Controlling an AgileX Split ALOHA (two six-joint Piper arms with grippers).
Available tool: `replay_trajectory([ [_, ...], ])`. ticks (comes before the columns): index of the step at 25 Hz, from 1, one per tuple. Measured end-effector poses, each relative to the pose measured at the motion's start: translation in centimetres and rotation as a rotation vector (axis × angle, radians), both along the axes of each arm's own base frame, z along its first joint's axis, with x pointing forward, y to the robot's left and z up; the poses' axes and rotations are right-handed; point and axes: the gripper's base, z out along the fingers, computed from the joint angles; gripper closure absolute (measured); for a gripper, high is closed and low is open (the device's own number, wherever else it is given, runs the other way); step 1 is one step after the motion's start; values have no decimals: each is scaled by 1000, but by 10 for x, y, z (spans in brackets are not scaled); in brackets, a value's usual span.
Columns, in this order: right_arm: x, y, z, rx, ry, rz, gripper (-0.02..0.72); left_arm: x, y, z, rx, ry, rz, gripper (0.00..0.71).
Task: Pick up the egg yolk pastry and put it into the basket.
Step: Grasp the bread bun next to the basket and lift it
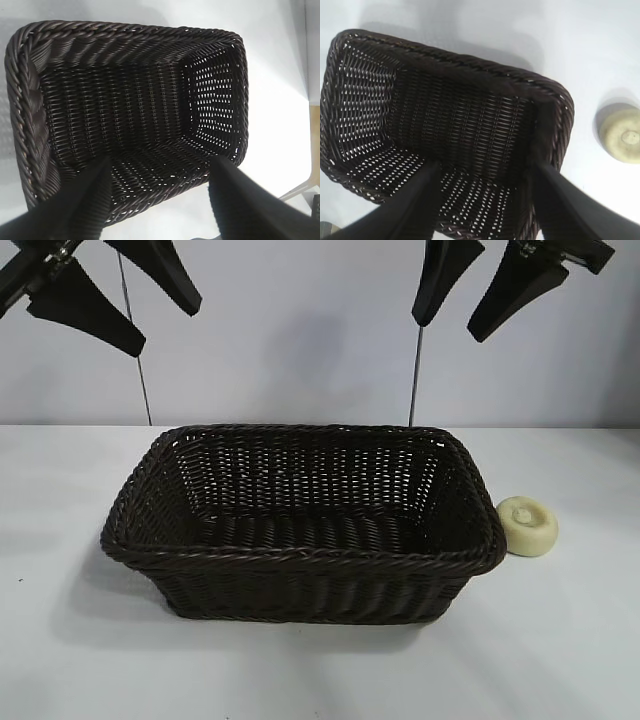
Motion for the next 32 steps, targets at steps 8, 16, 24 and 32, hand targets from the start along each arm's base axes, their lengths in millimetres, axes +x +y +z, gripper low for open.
replay_trajectory([
  [8,9,-39,-1,-59,2,-89,300,0,0,0,0,0,0,286],
  [16,16,-103,-2,-79,24,-227,300,0,0,0,0,-3,2,286],
  [24,21,-109,-13,-93,47,-208,271,0,0,0,0,-4,3,286],
  [32,45,-109,-69,-103,187,-201,199,0,0,0,0,-4,3,286],
])
